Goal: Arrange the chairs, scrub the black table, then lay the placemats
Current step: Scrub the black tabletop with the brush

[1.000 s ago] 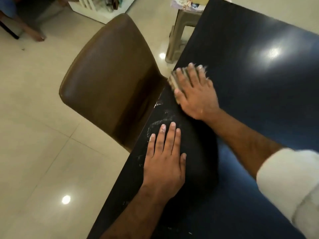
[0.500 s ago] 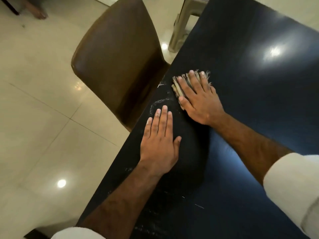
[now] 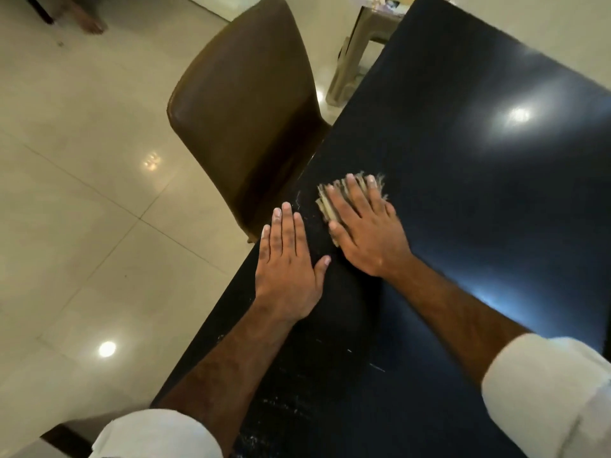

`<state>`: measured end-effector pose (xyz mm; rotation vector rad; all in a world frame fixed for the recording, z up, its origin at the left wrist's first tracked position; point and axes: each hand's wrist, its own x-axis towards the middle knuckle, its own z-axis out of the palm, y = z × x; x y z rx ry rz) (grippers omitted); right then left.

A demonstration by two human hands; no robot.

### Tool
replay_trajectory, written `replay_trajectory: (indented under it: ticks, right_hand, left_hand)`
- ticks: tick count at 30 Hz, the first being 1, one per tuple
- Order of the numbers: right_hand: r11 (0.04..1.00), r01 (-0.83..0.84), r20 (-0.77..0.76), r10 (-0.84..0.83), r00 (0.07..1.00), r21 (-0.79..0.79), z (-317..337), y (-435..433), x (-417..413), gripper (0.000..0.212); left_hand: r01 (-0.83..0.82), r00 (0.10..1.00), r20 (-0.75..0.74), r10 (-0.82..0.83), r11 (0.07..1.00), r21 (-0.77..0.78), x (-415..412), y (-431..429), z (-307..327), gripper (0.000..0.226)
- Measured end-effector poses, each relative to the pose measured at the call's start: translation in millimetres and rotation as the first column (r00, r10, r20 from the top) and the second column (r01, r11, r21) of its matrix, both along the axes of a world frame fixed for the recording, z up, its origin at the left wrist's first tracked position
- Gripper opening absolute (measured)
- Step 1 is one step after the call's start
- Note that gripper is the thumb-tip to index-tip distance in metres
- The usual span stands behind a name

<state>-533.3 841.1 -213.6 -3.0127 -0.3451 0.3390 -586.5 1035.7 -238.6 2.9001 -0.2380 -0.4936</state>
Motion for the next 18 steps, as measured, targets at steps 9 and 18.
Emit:
replay_trajectory:
  ticks: [9, 18]
  right_hand:
    - [0.993, 0.115, 0.087, -0.114, 0.990, 0.001, -14, 47, 88, 0.071]
    - [0.998, 0.055, -0.025, -0.056, 0.998, -0.020, -2, -5, -11, 0.070]
  left_hand:
    - [0.025, 0.999, 0.045, -0.026, 0.999, 0.037, 0, 0, -6, 0.097]
    - [-0.019, 0.999, -0.050, 0.020, 0.999, 0.027, -10, 9, 5, 0.115]
